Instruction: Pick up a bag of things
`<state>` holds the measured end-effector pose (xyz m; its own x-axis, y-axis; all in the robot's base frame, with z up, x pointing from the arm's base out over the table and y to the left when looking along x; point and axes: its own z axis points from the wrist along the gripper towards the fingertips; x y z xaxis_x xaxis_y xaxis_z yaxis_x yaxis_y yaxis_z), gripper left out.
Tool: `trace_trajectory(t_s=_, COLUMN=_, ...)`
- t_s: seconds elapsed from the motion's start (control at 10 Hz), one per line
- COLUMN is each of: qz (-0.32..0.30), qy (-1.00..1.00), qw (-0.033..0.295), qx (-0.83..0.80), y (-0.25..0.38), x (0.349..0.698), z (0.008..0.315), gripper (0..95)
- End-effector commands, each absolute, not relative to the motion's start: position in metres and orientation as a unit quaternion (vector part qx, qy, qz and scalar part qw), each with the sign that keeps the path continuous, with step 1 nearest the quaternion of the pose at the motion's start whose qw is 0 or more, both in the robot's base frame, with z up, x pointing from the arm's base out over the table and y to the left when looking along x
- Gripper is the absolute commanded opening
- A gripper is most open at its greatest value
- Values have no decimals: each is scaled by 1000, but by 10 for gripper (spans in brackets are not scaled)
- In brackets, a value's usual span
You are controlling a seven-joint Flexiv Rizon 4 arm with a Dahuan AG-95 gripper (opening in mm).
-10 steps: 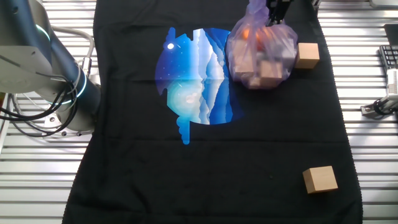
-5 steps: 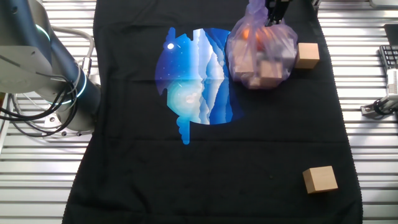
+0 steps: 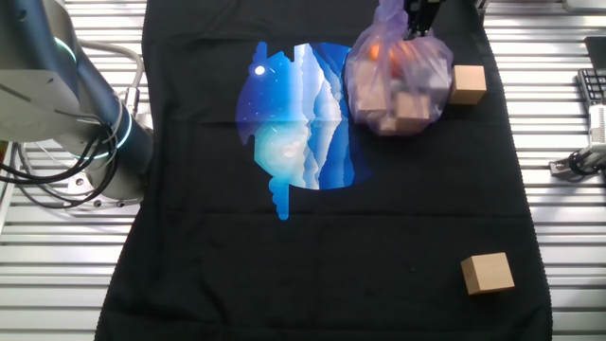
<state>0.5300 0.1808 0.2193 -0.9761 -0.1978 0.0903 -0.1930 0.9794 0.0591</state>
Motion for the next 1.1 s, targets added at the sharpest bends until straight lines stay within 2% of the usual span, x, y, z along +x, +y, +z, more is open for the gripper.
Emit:
trace_trajectory(t_s=0.1, qz=-17, qy=-992, qw=39, qx=116, y=180, x=529, z=219, gripper=760)
trace_trajectory(t_s=0.3, qz=12, qy=-988, qw=42, qx=146, y=180, x=529, z=219, gripper=760)
trace_trajectory(t_s=1.1, qz=3, qy=-987, qw=51, qx=150, y=180, x=529, z=219, gripper=760)
